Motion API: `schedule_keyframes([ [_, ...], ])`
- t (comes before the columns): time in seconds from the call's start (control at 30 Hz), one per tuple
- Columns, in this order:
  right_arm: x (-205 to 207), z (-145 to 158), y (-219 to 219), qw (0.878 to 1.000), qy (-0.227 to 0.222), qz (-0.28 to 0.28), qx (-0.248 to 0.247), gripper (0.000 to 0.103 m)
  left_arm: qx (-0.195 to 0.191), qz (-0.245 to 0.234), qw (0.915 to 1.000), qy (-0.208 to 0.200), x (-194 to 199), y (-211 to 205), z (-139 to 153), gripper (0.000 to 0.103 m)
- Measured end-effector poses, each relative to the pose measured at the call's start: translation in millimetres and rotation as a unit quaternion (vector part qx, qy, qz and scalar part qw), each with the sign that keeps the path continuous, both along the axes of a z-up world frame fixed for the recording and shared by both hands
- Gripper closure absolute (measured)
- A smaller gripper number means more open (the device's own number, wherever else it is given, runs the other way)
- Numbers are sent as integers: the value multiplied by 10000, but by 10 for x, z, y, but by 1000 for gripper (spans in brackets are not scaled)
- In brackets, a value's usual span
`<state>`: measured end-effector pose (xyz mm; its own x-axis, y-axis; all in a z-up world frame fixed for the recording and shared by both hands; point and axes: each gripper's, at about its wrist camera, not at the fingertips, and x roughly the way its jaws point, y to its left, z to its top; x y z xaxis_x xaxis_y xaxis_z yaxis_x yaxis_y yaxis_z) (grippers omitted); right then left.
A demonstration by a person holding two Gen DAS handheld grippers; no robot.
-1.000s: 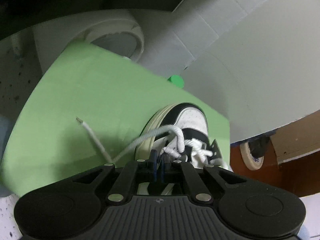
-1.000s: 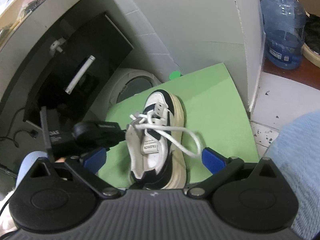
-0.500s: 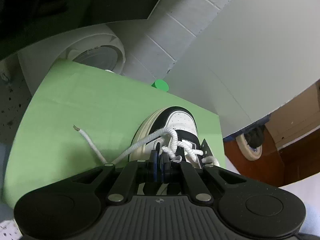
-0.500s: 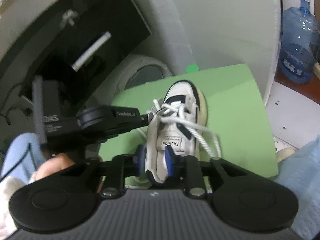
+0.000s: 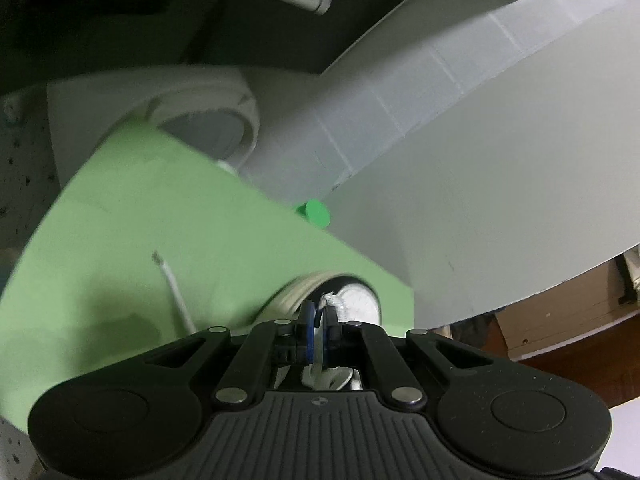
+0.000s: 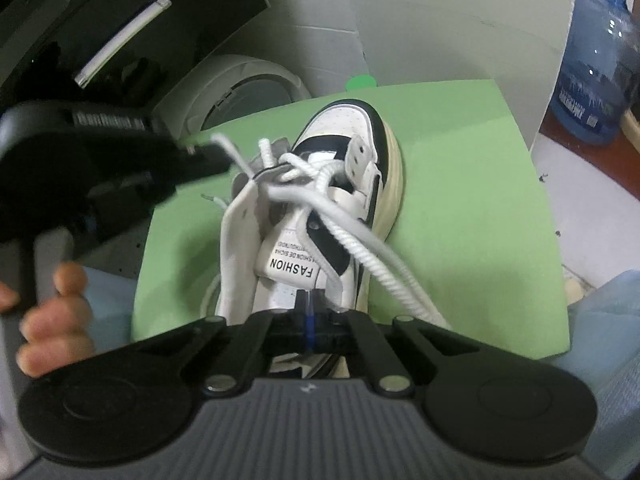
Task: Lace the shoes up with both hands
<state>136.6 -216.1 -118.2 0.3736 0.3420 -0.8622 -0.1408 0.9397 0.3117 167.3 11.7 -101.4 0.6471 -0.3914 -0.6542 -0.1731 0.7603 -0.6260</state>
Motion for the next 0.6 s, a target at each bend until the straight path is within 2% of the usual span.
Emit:
schedule_keyframes([
  [0.1,-13,12,-14,10000,11,-16,39,103,-48,-9,9996,-263,-35,55,154,100],
  [0.3,-2,40,-1,10000,14,1,42,103,96,22,9942,-1068,-123,217,669,100],
  [0.5,-12,52,11,10000,0,40,-8,103,344,-65,9824,-1837,-304,334,1231,100],
  [0.6,-20,61,20,10000,-10,53,-36,103,347,-50,9753,-2180,-396,414,1499,100],
])
